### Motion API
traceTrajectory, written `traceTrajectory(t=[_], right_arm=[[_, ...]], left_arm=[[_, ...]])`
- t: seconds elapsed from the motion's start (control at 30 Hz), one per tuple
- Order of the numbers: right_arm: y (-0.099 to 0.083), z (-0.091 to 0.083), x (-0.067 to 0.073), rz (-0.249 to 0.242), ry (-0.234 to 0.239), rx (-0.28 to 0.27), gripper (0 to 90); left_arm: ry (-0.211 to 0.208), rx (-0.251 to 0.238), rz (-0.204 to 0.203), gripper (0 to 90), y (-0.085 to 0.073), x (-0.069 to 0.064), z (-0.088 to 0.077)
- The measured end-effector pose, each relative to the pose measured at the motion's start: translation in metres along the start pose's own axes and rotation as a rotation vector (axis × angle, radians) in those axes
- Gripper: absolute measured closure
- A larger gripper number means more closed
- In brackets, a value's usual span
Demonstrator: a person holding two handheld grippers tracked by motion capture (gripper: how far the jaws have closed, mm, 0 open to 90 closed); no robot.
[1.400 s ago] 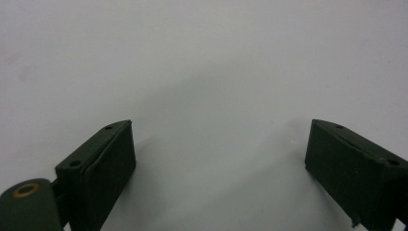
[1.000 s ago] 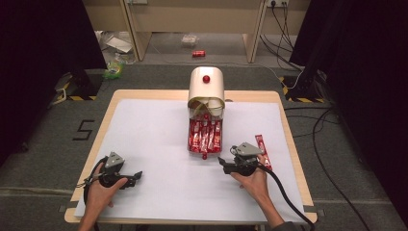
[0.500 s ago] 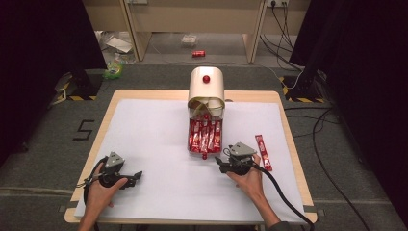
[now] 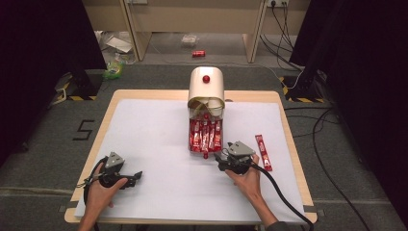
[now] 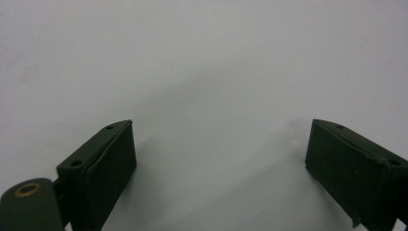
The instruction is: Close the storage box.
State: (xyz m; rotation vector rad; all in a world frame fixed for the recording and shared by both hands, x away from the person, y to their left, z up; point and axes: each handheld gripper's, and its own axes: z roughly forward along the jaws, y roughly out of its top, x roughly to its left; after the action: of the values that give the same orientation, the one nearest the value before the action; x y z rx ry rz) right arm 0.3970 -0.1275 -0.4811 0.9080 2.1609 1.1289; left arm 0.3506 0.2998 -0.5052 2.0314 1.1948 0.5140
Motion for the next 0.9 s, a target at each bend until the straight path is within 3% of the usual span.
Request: traceTrajectory(t=[0.27, 0.67, 0.9], right_arm=[[0.001, 0.003, -0.001, -0.011, -0.013, -0.015, 30.0], [0.010, 0.013, -0.012, 0.073, -0.017, -0.075, 30.7], [0.013, 0.019, -0.019, 0.081, -0.031, -0.073, 29.8]], left_arm=[[0.002, 0.000, 0.001, 9.6, 0.000, 0.000, 0.000], [0.002, -0.001, 0.000, 9.6, 0.000, 0.000, 0.000], [0.001, 0.000, 0.001, 9.6, 0.000, 0.000, 0.000]])
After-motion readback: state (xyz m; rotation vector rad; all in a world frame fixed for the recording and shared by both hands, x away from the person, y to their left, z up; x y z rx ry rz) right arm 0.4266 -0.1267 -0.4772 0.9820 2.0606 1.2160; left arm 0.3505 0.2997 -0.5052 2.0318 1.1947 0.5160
